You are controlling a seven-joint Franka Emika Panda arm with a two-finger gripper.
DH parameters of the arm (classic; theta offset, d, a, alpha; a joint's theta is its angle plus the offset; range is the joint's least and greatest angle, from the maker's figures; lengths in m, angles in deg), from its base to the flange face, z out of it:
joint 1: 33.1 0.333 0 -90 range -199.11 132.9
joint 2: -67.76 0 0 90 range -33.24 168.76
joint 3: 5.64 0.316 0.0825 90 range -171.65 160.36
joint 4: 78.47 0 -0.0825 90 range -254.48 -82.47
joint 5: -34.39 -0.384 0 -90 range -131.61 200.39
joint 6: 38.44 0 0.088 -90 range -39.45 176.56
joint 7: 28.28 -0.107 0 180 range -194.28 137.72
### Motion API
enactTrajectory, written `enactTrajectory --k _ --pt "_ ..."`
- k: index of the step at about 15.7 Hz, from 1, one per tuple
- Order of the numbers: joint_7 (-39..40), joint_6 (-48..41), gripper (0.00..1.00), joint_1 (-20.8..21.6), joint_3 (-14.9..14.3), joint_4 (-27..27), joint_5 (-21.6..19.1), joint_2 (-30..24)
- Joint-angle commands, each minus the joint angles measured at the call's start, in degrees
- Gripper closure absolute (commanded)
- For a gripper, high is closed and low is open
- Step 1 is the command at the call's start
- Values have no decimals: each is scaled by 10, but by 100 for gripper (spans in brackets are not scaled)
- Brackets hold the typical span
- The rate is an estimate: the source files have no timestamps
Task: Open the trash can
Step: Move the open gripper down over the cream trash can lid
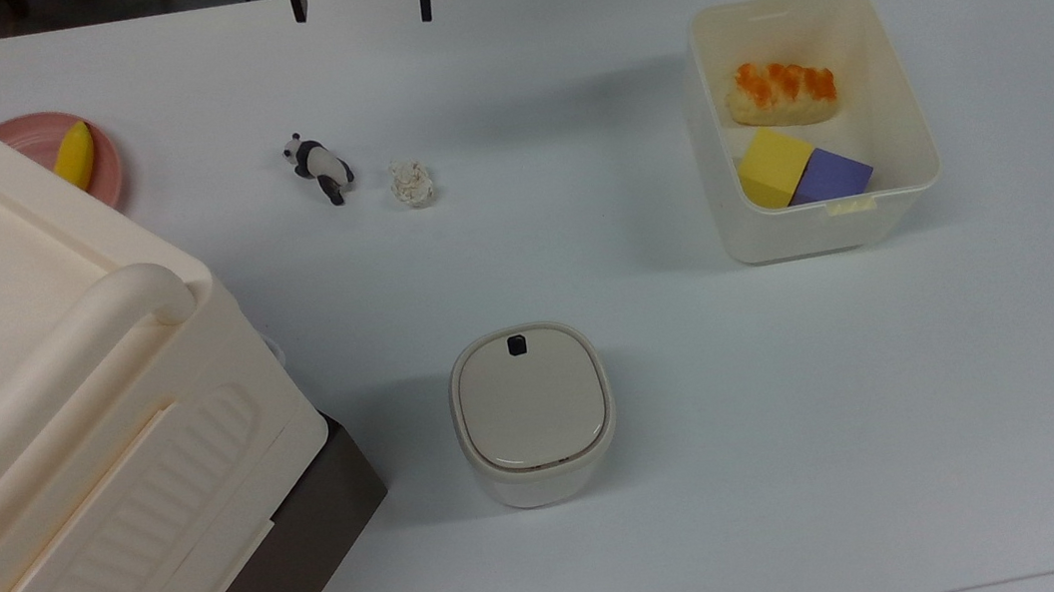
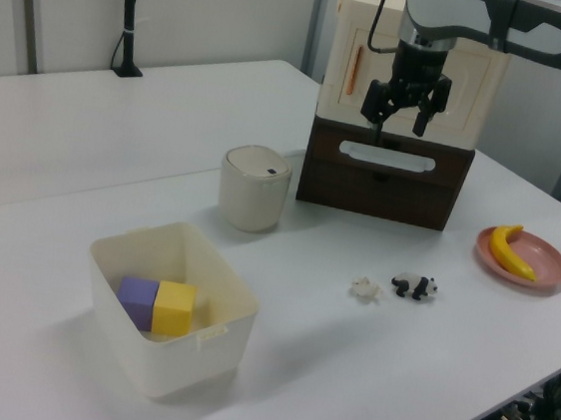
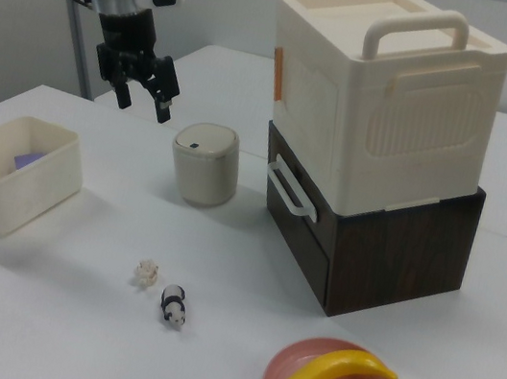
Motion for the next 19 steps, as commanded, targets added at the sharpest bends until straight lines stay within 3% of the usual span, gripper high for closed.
enactTrajectory --k 1,4,6,7,8,9,12,19 --pt "2 1 0 9 0 -7 -7 -2" --pt "-2 7 3 10 0 -10 -7 -2" --pt "-2 23 41 10 0 -16 -8 -2" --pt "2 33 79 10 0 -17 -9 -2" --pt "5 35 95 10 0 -19 -14 -1" --pt "6 35 100 10 0 -18 -22 -1" --pt "7 43 100 10 0 -18 -28 0" --pt "5 207 100 10 1 -14 -50 52"
